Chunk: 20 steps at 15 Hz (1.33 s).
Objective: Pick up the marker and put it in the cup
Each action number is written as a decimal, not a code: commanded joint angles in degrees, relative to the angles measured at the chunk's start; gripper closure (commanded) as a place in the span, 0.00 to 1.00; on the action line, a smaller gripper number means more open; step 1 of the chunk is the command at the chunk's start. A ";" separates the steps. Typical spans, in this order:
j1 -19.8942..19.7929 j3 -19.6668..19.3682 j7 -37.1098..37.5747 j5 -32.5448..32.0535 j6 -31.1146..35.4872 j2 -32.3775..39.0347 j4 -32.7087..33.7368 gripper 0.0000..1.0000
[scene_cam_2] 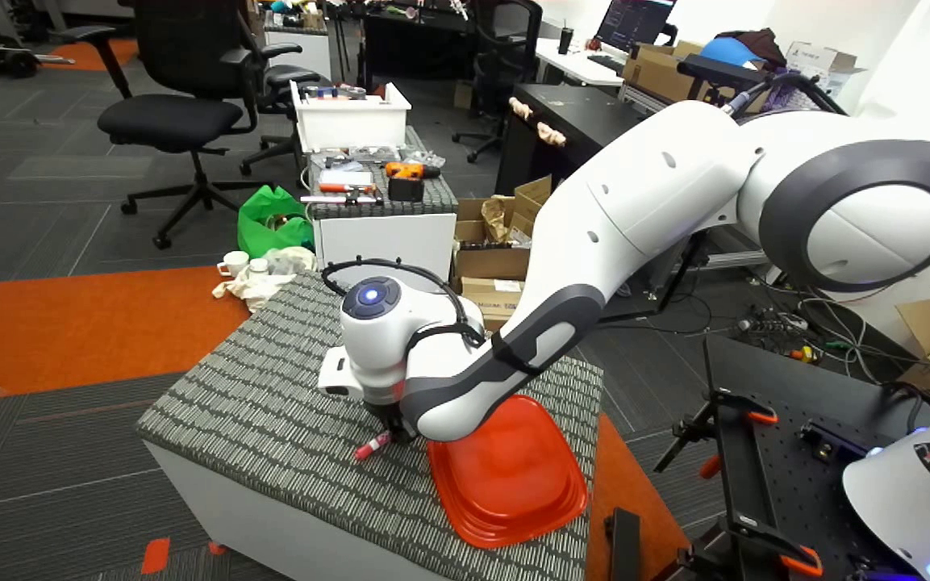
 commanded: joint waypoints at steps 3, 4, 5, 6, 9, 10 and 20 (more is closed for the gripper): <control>0.04 -0.79 2.65 0.82 3.17 -3.77 -4.09 0.95; 0.20 -1.22 4.53 -0.06 4.60 -5.31 -6.12 0.95; 0.48 -1.68 5.90 -0.32 5.74 -6.34 -7.44 0.95; 1.14 -2.60 7.44 -0.31 7.56 -7.18 -8.63 0.95; 2.29 -4.49 11.87 -1.37 11.76 -10.99 -13.65 0.95; 2.76 -5.24 13.30 -1.83 13.14 -12.07 -15.26 0.95; 13.67 -20.26 35.58 -8.88 23.55 -23.47 -30.59 0.95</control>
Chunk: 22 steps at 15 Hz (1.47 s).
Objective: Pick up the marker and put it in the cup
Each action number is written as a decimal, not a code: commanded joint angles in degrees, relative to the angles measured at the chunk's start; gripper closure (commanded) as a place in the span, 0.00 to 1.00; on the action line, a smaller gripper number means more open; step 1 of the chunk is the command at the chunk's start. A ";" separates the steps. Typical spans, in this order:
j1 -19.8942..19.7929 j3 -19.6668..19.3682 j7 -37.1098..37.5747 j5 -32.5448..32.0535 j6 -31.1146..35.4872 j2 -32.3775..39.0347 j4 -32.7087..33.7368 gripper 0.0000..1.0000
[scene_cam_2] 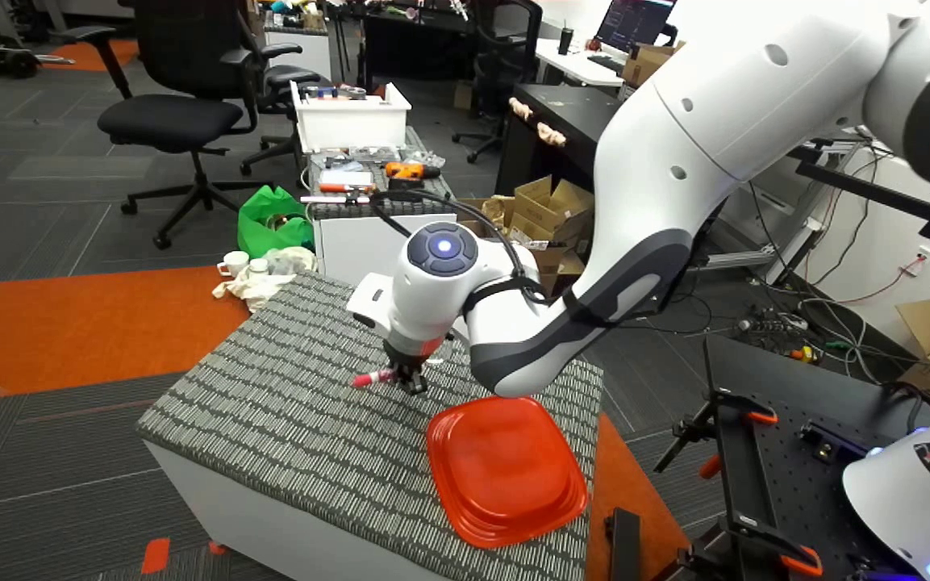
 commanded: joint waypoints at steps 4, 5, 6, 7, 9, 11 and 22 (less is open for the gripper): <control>8.92 -12.52 14.12 -3.19 2.08 -5.77 -7.23 0.95; 9.67 -13.73 15.13 -3.22 1.46 -5.50 -7.02 0.95; 10.09 -14.41 15.28 -3.26 0.09 -5.70 -6.92 0.95; 10.61 -15.31 15.66 -3.43 -0.77 -5.50 -6.76 0.95; 11.29 -16.31 15.86 -3.82 -3.31 -6.00 -6.91 0.95; 11.54 -17.04 15.98 -4.61 -6.23 -6.02 -6.60 0.95; 4.20 -9.27 12.75 -16.99 -35.22 -10.30 -1.74 0.95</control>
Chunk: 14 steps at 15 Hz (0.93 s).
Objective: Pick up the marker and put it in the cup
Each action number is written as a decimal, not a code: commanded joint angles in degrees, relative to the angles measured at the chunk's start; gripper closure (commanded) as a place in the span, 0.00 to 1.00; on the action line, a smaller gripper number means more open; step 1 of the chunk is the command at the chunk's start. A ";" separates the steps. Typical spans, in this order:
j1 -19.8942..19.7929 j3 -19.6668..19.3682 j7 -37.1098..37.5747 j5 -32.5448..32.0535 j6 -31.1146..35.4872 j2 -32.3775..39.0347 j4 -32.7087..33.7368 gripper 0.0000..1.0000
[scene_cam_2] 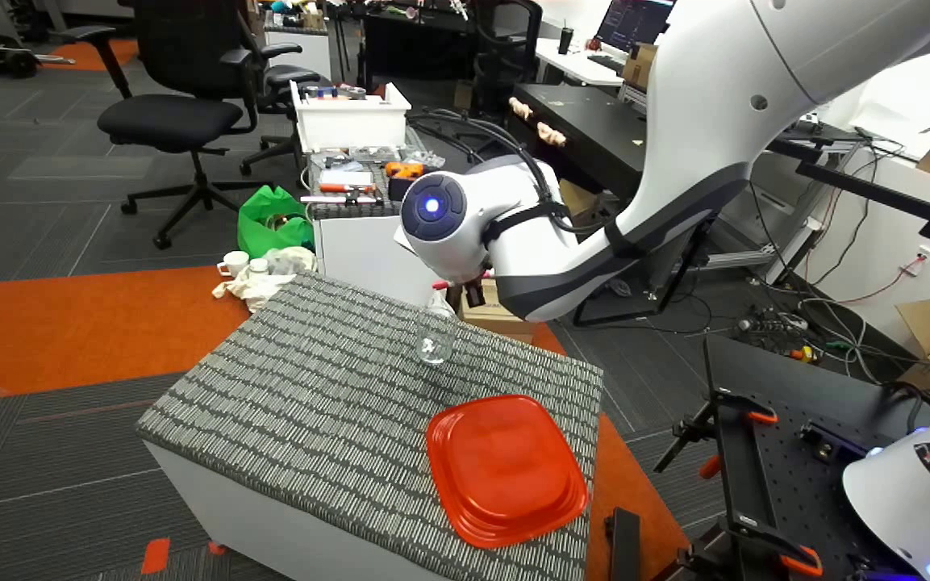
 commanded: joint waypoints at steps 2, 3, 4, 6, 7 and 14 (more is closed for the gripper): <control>-6.36 7.73 -4.93 -4.65 -13.73 -0.46 4.73 0.95; -7.54 9.24 -6.24 -5.29 -16.46 0.34 6.18 0.95; -8.66 10.72 -8.02 -5.99 -18.74 1.21 7.68 0.95; -10.65 13.31 -11.36 -7.51 -22.44 3.23 10.72 0.95; -11.28 14.21 -12.56 -8.28 -23.91 4.19 12.15 0.95; -12.79 16.90 -16.70 -14.84 -28.57 13.69 24.15 0.95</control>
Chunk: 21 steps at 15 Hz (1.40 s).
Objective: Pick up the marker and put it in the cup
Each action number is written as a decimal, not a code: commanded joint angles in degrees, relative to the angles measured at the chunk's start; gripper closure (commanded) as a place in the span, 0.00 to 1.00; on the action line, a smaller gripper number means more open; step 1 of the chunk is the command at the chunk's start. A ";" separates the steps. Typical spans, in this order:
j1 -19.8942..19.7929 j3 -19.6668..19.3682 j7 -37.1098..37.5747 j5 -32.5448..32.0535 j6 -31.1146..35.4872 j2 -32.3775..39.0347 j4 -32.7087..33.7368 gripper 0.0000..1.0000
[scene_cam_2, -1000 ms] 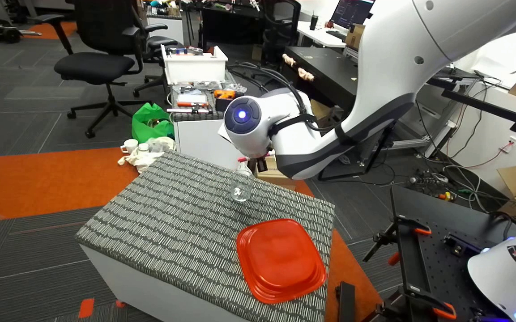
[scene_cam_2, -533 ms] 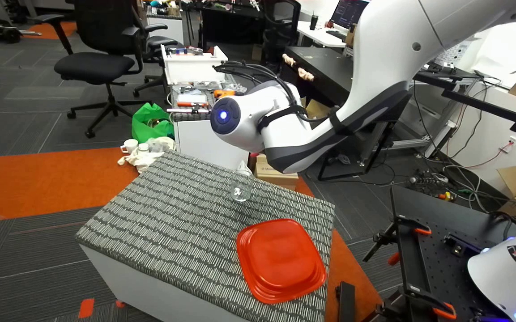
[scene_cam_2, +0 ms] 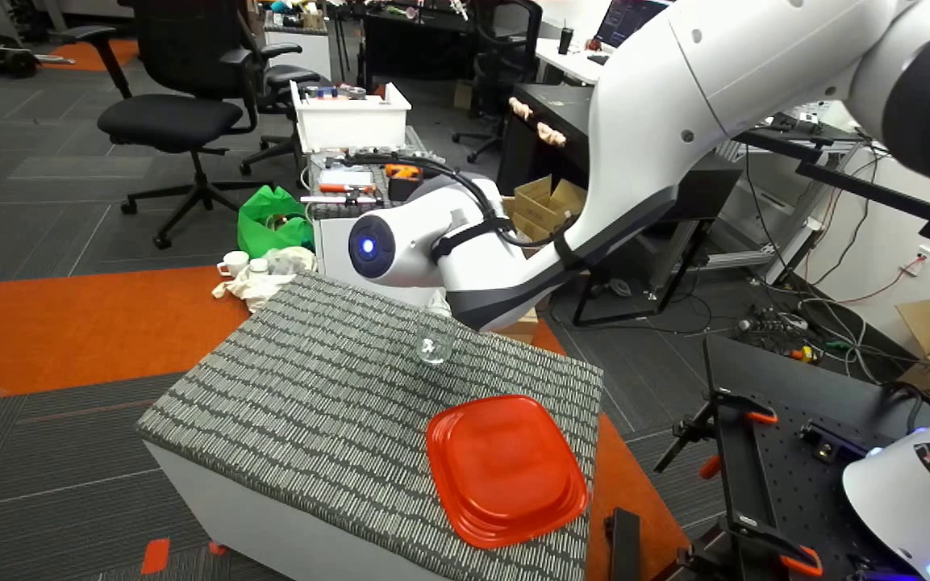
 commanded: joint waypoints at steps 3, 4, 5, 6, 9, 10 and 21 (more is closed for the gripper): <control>-1.03 2.02 -3.94 -3.70 -3.88 9.09 12.33 0.95; -1.18 2.23 -5.10 -3.31 -4.41 10.37 14.09 0.95; -1.32 2.43 -6.36 -2.82 -5.01 11.56 15.54 0.95; -1.27 2.50 -7.67 -2.49 -6.15 12.80 16.99 0.95; -1.22 2.68 -11.54 -2.30 -10.27 15.16 19.80 0.95; -1.34 2.92 -12.85 -2.15 -11.52 15.66 20.57 0.95; -1.80 4.68 -20.36 -1.38 -16.11 19.35 26.28 0.95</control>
